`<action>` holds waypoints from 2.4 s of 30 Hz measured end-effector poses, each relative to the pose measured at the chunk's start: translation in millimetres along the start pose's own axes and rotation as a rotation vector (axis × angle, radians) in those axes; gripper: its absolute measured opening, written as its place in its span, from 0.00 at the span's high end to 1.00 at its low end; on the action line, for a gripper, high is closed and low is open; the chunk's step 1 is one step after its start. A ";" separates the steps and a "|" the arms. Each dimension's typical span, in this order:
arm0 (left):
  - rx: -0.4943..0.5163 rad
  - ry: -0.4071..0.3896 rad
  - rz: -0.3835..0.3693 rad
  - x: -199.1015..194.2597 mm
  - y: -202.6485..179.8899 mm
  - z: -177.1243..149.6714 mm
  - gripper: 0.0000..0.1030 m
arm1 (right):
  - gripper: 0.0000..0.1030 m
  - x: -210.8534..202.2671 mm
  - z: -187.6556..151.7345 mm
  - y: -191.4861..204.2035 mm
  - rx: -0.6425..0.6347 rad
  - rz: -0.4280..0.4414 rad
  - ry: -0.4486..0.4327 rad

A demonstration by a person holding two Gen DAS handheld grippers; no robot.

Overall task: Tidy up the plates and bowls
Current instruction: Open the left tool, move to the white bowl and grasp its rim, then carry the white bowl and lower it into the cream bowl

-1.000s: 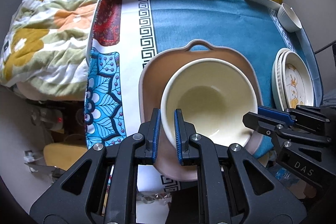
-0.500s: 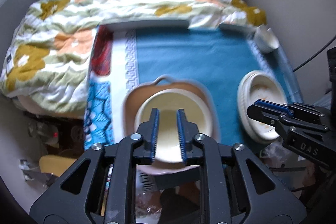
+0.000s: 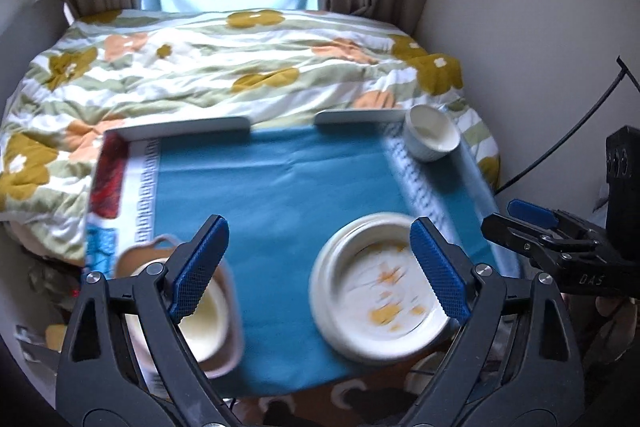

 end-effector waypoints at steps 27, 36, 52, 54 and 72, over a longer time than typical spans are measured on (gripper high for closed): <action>0.038 0.301 -0.221 312.0 -140.1 36.4 0.47 | 0.47 139.2 37.8 -206.8 0.459 -0.114 0.161; 0.077 0.359 -0.241 356.0 -148.0 31.5 0.81 | 0.71 160.2 46.4 -217.1 0.474 -0.164 0.137; 0.168 0.284 -0.207 319.8 -160.9 44.6 0.92 | 0.81 146.5 57.0 -203.3 0.380 -0.181 0.119; 0.173 0.258 -0.192 301.9 -161.1 51.5 0.92 | 0.81 136.0 62.5 -193.2 0.357 -0.168 0.113; -0.075 0.043 0.112 54.8 -43.8 22.2 0.92 | 0.81 43.8 41.0 -7.6 0.004 0.124 0.135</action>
Point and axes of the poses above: each gripper's, at about its wrist camera, not at the fingertips, and x roughly the way its jaws point, y to its left, z to its top, the point moved 3 cm from there along x, roughly the way its jaws point, and after that the axes turned 14 degrees about -y, right-handed, at the moved point
